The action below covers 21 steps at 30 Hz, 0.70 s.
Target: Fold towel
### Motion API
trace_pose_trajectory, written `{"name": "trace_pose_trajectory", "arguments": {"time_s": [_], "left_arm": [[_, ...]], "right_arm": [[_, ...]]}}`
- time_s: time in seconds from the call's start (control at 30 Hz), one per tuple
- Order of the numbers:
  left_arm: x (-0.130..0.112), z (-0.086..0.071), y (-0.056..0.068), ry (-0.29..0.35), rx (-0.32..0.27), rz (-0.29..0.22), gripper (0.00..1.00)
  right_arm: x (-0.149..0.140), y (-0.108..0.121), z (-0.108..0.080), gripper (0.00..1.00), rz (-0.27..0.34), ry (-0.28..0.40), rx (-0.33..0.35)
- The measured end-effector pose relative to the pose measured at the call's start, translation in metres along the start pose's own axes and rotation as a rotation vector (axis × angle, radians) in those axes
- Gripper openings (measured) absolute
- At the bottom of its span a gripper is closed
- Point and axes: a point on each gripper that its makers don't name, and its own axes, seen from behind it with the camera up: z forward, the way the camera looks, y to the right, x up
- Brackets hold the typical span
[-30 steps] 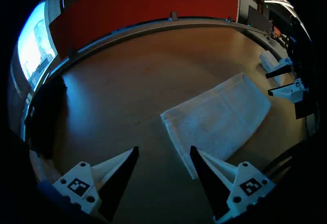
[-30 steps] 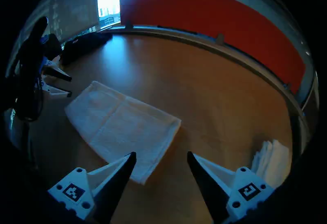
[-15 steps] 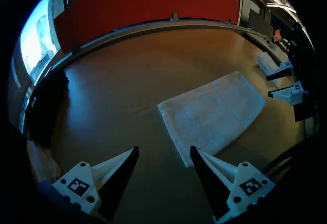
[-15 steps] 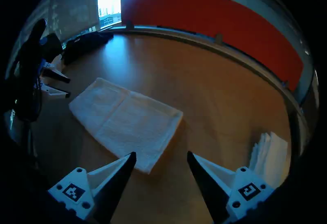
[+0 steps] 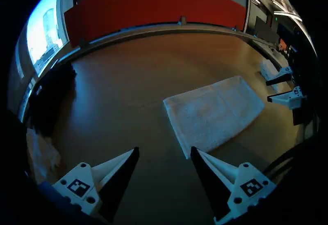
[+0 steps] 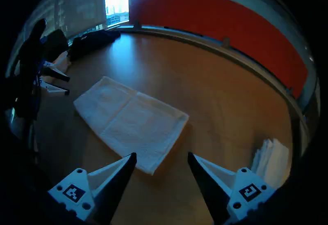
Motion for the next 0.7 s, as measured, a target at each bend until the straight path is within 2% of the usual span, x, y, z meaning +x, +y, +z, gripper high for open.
{"name": "trace_pose_trajectory", "arguments": {"time_s": [0.4, 0.7], "left_arm": [[-0.021, -0.020, -0.009, 0.007, 0.033, -0.070, 0.93], [-0.033, -0.031, -0.011, 0.014, 0.050, -0.089, 0.93]], "right_arm": [[-0.004, -0.003, 0.004, 0.96, -0.044, -0.018, 0.033], [-0.008, -0.009, 0.007, 0.96, -0.070, -0.032, 0.057]]}}
